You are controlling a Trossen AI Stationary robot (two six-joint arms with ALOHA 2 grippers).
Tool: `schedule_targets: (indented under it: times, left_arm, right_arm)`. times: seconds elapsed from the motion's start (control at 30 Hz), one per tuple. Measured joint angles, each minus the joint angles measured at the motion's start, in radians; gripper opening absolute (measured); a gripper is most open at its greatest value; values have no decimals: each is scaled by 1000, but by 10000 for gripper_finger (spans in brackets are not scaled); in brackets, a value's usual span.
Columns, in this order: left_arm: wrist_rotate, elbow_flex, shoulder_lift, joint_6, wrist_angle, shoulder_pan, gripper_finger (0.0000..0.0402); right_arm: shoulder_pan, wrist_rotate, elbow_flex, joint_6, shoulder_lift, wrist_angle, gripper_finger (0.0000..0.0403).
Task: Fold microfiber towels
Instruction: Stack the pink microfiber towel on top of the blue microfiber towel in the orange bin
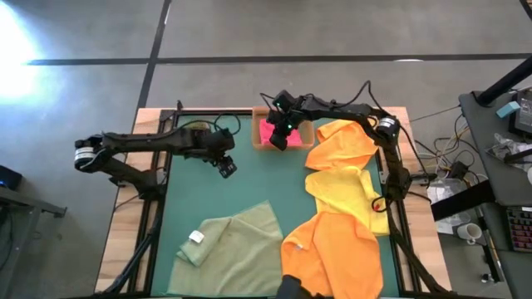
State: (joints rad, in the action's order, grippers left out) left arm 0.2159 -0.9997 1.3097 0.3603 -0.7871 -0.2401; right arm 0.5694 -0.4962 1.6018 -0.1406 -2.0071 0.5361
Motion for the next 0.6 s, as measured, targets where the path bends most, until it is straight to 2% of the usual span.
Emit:
schedule_targets:
  times: [0.17, 0.37, 0.6]
  left_arm:
    - [2, 5, -5, -29, 27, 0, 207]
    - [2, 7, -5, -60, 23, 0, 207]
    - [1, 8, -5, -54, 13, 0, 207]
  right_arm:
    - [0, -2, 86, 32, -96, 40, 9]
    - [-2, -3, 259, 18, -230, 199, 9]
    - [0, 0, 408, -31, -260, 302, 9]
